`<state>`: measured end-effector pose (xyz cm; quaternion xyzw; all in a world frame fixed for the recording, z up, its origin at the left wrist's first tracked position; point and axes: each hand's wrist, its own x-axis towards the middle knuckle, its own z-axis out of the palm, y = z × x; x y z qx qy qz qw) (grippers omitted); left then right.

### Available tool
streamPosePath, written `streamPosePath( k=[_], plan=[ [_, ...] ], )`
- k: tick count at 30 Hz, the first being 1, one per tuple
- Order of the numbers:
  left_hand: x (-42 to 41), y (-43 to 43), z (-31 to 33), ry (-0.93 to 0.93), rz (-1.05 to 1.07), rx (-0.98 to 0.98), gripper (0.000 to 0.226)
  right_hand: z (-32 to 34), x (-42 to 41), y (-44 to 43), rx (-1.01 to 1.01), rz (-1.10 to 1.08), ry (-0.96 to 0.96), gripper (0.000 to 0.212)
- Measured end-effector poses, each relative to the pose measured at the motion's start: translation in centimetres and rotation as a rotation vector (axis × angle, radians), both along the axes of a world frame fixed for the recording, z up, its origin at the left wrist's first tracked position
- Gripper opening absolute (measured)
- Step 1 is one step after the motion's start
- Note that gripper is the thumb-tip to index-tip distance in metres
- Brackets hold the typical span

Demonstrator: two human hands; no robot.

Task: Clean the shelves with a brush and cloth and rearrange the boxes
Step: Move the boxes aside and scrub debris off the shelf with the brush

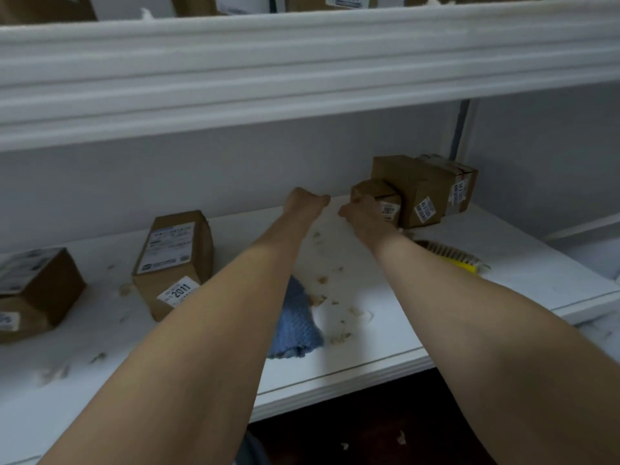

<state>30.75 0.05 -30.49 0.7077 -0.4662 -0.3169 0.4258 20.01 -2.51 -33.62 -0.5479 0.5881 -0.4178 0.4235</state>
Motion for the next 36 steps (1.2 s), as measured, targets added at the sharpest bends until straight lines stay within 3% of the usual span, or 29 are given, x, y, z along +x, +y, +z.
streamPosePath(
  k=[4, 8, 10, 16, 21, 24, 27, 31, 36],
  plan=[
    [4.0, 1.5, 0.3, -0.048, 0.082, 0.018, 0.024, 1.1, 3.9, 2.2, 0.103, 0.139, 0.029, 0.047],
    [6.9, 3.0, 0.9, -0.184, 0.130, 0.083, 0.027, 1.5, 7.3, 3.9, 0.105, 0.245, 0.036, 0.072],
    [8.8, 4.1, 1.3, -0.261, 0.156, 0.108, 0.022, 1.8, 9.2, 5.0, 0.108, 0.286, 0.052, 0.069],
    [14.9, 7.5, 1.8, -0.396, 0.328, 0.102, 0.044, 2.4, 14.1, 8.8, 0.223, 0.413, 0.109, 0.053],
    [18.9, 9.8, 1.3, -0.314, 0.455, 0.207, 0.062, 1.7, 16.7, 11.0, 0.277, 0.526, 0.117, 0.065],
    [20.5, 11.1, 0.6, -0.288, 0.432, 0.241, 0.050, 1.2, 18.3, 11.5, 0.359, 0.575, 0.100, 0.069],
    [21.2, 12.0, -0.1, -0.328, 0.354, 0.237, 0.035, 0.7, 19.4, 11.9, 0.389, 0.612, 0.122, 0.059],
    [21.2, 13.4, -0.2, -0.301, 0.274, 0.336, 0.034, 0.5, 19.8, 12.7, 0.394, 0.590, 0.119, 0.047],
    [20.4, 15.1, 0.1, -0.051, 0.197, 0.386, 0.018, 0.6, 19.4, 12.9, 0.442, 0.608, 0.036, 0.051]
  ],
)
